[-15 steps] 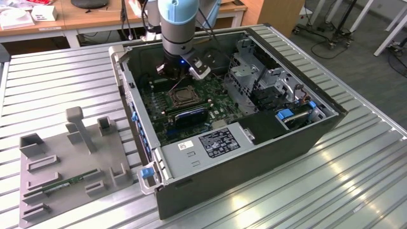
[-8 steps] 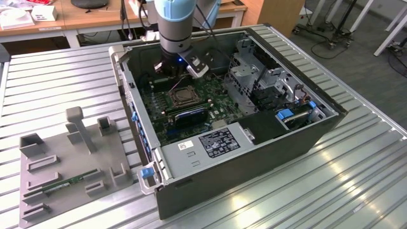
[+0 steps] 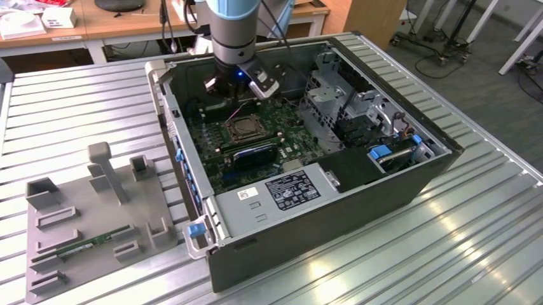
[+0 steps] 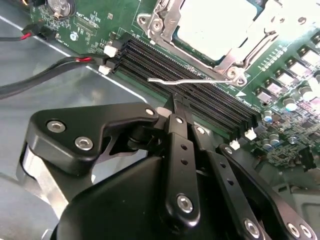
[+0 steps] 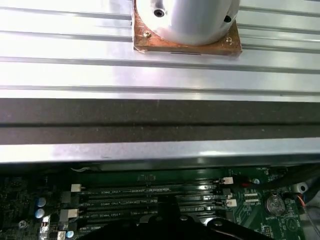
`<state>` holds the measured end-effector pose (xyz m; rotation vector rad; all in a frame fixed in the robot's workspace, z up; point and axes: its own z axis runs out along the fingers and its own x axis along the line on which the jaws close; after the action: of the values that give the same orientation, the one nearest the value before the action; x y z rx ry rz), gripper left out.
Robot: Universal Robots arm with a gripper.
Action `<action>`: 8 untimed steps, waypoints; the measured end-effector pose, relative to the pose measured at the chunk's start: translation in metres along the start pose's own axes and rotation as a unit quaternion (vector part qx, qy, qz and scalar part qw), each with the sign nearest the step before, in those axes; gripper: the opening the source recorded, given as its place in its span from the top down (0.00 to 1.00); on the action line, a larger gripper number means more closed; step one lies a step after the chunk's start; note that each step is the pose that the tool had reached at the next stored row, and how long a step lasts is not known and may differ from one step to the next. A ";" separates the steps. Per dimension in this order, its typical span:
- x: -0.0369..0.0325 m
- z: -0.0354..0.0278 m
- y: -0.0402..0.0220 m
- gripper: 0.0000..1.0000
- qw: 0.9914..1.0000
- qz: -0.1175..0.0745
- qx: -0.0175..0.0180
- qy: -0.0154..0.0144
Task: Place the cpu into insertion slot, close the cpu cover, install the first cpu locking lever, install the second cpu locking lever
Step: 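Install the first cpu locking lever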
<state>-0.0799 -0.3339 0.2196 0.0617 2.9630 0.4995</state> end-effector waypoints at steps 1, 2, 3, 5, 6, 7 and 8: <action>-0.0001 -0.0008 -0.0007 0.89 1.000 0.000 0.000 0.000; -0.0003 -0.0014 -0.0019 0.89 1.000 0.000 0.000 0.000; -0.0004 -0.0022 -0.0034 0.89 1.000 0.000 0.000 0.000; -0.0006 -0.0035 -0.0068 0.89 1.000 0.000 0.000 0.000; -0.0007 -0.0040 -0.0083 0.89 1.000 0.000 0.000 0.000; -0.0008 -0.0042 -0.0091 0.89 1.000 0.000 0.000 0.000; -0.0008 -0.0042 -0.0091 0.89 1.000 0.000 0.000 0.000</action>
<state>-0.0799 -0.3439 0.2206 0.0618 2.9628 0.4997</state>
